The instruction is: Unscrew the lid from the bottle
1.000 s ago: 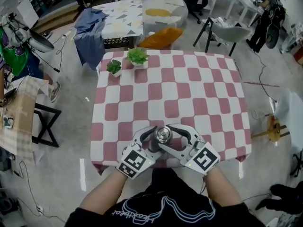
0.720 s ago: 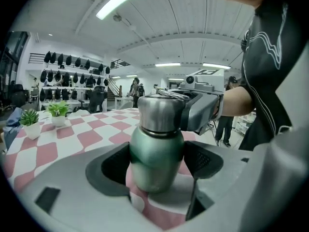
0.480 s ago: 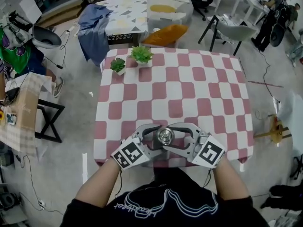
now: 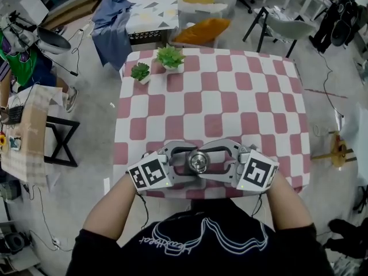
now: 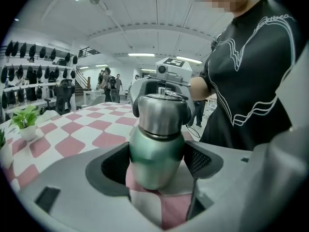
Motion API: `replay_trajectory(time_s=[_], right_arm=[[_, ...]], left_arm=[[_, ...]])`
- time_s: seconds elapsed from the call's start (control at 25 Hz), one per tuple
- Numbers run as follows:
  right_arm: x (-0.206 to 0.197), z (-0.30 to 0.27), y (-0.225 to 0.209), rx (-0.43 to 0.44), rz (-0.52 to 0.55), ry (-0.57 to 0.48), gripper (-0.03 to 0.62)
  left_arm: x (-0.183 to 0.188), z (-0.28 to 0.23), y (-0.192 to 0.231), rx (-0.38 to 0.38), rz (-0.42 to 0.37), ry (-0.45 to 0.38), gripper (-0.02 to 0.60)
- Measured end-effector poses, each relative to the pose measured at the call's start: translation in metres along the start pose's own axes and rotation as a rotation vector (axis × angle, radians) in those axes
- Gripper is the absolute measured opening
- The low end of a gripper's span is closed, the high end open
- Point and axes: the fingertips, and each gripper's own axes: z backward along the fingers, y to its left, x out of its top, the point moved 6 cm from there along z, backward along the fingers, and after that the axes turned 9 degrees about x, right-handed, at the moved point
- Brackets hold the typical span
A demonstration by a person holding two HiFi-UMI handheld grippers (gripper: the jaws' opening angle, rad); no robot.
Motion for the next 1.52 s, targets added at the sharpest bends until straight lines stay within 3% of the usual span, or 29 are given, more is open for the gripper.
replay_trajectory(time_s=[0.28,0.6,0.84,1.24,1.52], right_arm=[[0.001,-0.001,-0.004,0.094,0.014,0.022,0.244],[0.000,-0.002,-0.005,0.086,-0.017,0.001,0.250],[0.006,-0.005,0.005,-0.060,-0.048,-0.081,0.331],[0.005,-0.004,0.023,-0.378,-0.104,-0.155,0.324],[0.002,-0.009,0.030,-0.467,-0.149,-0.172,0.297]], left_arm=[[0.001,0.000,0.003,-0.085,-0.038,0.040,0.354],[-0.001,0.000,0.002,-0.037,-0.019,0.027,0.354],[-0.003,0.001,-0.004,0.074,0.040,-0.004,0.354],[-0.006,0.002,-0.020,0.341,0.178,-0.048,0.354],[-0.006,-0.001,-0.029,0.488,0.255,-0.058,0.354]])
